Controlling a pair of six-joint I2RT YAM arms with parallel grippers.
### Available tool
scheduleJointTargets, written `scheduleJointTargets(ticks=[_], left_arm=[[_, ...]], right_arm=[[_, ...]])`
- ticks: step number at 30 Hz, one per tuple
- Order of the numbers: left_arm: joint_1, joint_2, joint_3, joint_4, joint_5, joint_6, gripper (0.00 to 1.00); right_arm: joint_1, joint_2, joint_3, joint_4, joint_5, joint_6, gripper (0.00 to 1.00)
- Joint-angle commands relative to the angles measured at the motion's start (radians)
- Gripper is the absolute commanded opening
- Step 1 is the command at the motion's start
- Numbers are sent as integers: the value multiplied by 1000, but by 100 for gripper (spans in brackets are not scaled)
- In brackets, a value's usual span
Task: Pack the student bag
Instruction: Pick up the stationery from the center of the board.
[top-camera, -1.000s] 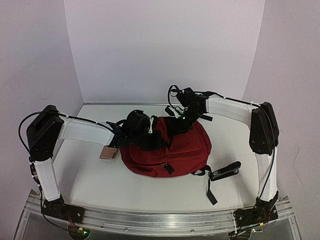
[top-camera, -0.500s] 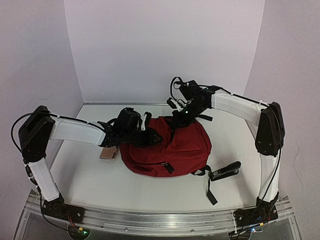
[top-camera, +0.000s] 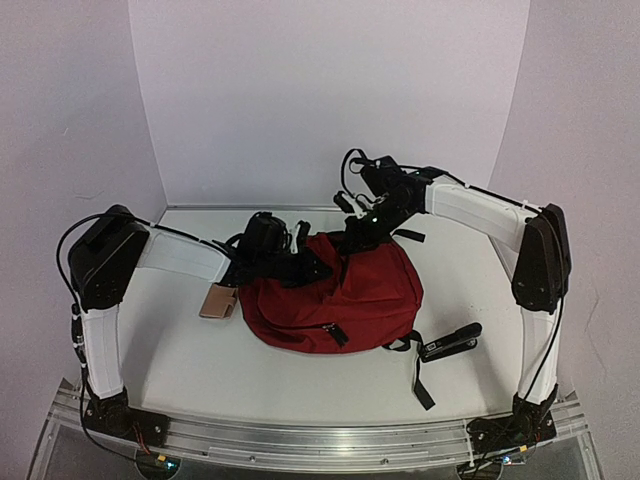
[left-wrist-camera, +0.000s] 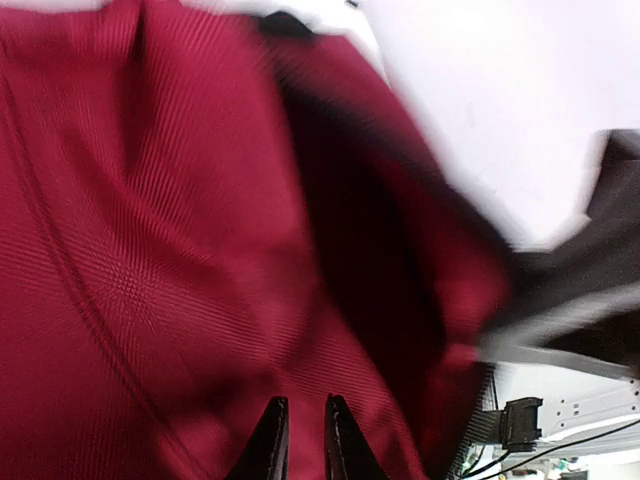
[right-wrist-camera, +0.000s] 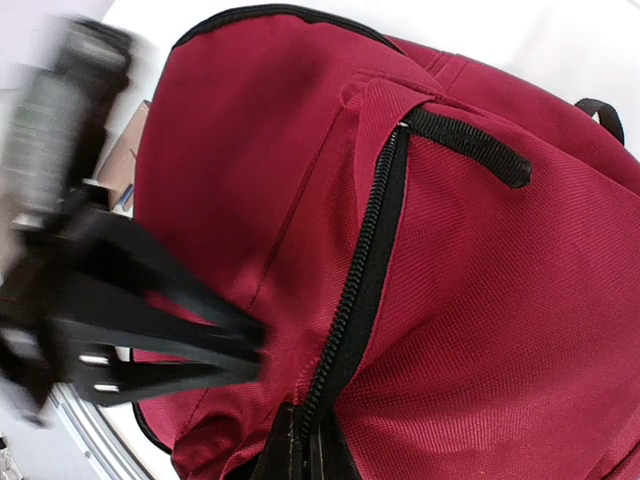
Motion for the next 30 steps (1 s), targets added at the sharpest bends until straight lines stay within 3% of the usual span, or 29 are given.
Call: scheduleJointTargets(ticks=[1, 4, 6, 12, 17, 20, 24, 30], left_arm=[[-3, 92, 74, 33, 76, -38, 13], [-3, 94, 70, 13, 57, -37, 18], [-3, 66, 58, -12, 34, -25, 26], [1, -77, 0, -99, -70, 28, 56], [9, -178, -40, -194, -132, 71, 81], [10, -225, -46, -257, -142, 103, 91], [9, -277, -64, -326, -154, 127, 97], [9, -333, -97, -359, -146, 138, 100]], right_arm=[[-1, -80, 47, 11, -71, -12, 0], [-1, -73, 29, 11, -89, -10, 0], [0, -64, -2, 11, -93, -21, 7], [-8, -114, -71, -3, -84, -79, 54], [-46, -211, -85, -93, -81, -197, 79], [-78, -283, -124, -185, -95, -313, 89], [-84, -431, -267, -299, -15, -532, 98], [-91, -605, -534, -422, 165, -823, 98]])
